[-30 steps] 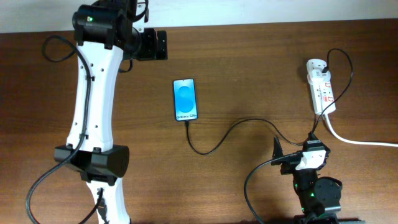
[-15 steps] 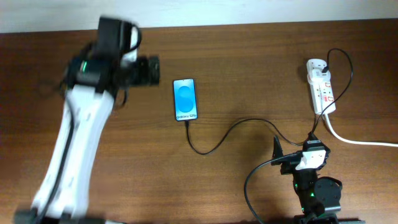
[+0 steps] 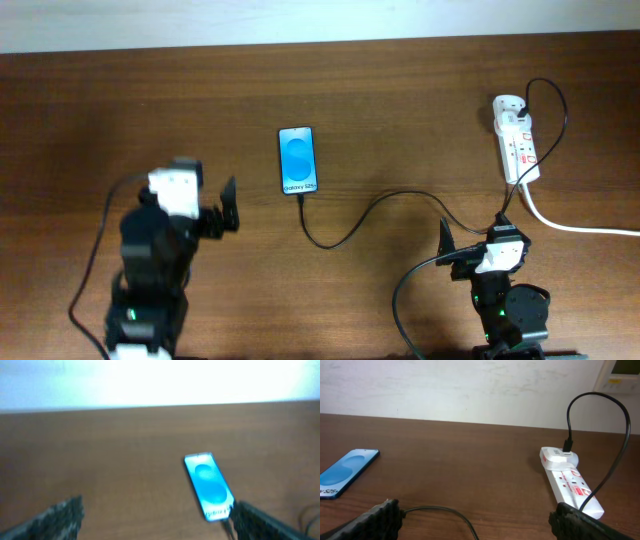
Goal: Plug charger to phone and switch on socket
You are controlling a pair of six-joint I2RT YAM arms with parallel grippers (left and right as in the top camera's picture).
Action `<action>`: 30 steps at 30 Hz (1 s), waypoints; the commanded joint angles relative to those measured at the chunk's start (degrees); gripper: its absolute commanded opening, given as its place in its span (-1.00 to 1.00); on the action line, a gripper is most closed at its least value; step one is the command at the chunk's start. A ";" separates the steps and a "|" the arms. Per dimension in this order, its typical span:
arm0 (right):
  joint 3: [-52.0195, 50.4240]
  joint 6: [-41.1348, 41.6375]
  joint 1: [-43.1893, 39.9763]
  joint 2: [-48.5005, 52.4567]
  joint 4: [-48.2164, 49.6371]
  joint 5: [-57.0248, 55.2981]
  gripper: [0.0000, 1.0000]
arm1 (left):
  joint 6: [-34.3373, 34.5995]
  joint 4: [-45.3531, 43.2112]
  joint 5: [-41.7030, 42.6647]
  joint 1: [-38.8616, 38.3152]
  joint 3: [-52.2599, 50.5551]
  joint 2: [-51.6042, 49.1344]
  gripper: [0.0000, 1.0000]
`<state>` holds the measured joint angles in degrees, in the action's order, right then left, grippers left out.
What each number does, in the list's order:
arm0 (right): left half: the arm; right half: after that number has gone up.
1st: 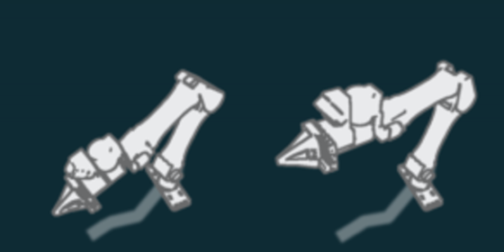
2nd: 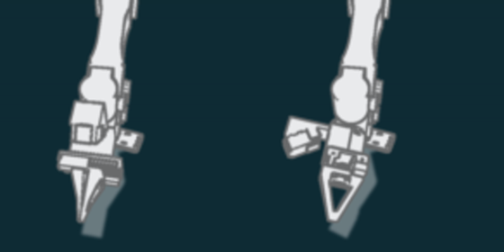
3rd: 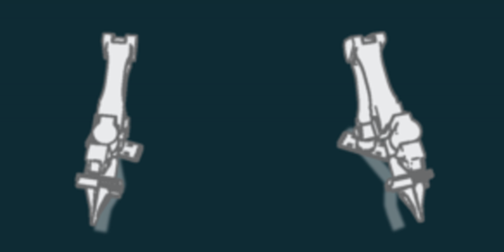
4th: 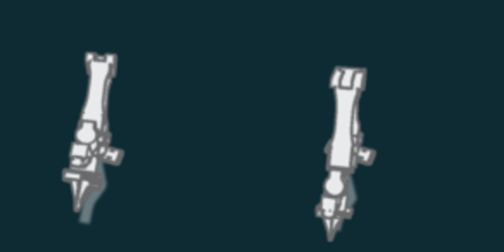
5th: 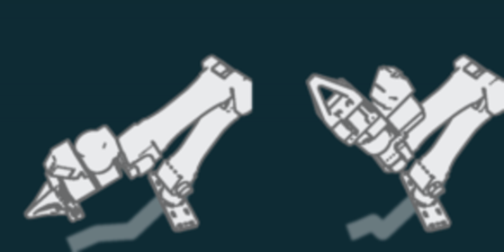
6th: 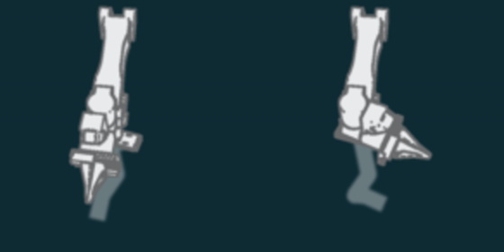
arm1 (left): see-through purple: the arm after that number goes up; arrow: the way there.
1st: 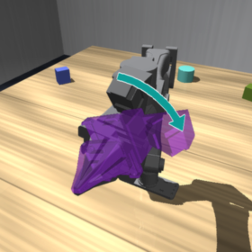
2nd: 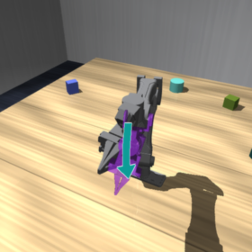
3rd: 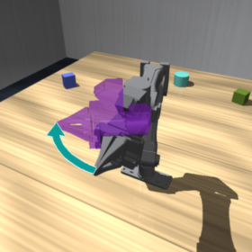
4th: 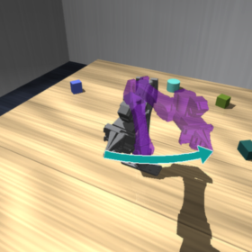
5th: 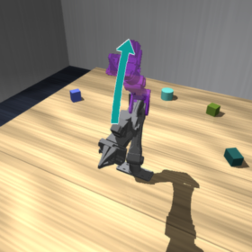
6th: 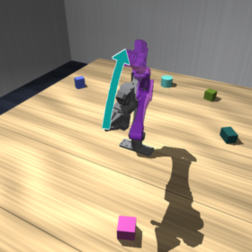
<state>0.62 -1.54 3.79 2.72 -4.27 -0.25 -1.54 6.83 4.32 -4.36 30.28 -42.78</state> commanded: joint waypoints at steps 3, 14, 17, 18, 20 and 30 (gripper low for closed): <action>-0.31 0.04 0.33 -0.37 -0.31 -0.87 0.97 | -7.80 -9.31 -0.68 0.68 -18.27 18.05 0.99; -0.31 0.04 0.33 -0.37 -0.31 -0.87 0.97 | -7.82 -9.33 -0.96 1.53 -29.35 33.99 0.99; -0.31 0.04 0.33 -0.37 -0.31 -0.87 0.97 | -8.28 -6.27 -1.11 1.53 -29.81 37.27 0.99; -0.31 0.04 0.33 -0.37 -0.31 -0.87 0.97 | -8.46 -5.27 -1.11 1.53 -29.81 38.36 0.99; -0.31 0.04 0.33 -0.37 -0.31 -0.90 0.97 | -8.44 -2.21 -1.14 1.55 -29.81 41.03 0.99; -0.31 0.04 0.33 -0.37 -0.31 -0.87 0.97 | -8.44 -2.29 -1.31 1.53 -29.77 42.45 0.99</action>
<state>0.62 -1.54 3.79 2.79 -4.27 -0.25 -9.06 4.27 3.62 -3.07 0.78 -0.84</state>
